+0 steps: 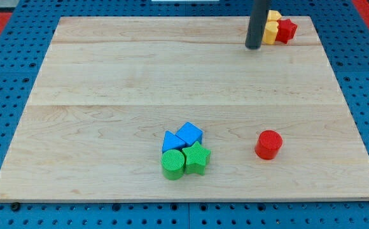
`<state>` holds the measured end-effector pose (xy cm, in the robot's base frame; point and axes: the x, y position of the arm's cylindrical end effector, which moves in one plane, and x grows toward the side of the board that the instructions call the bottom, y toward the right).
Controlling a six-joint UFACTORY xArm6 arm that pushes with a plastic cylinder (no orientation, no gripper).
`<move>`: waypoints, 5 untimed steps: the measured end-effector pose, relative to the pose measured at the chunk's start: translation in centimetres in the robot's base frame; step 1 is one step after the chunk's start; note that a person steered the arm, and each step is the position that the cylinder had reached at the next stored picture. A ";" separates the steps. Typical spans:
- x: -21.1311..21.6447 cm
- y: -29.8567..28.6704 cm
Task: Push the red circle towards group of blocks
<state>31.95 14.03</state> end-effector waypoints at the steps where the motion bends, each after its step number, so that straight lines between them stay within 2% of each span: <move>1: 4.9 5.8; 3: 15.8 11.5; 4: 20.7 9.8; 5: 21.9 2.9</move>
<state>53.82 16.90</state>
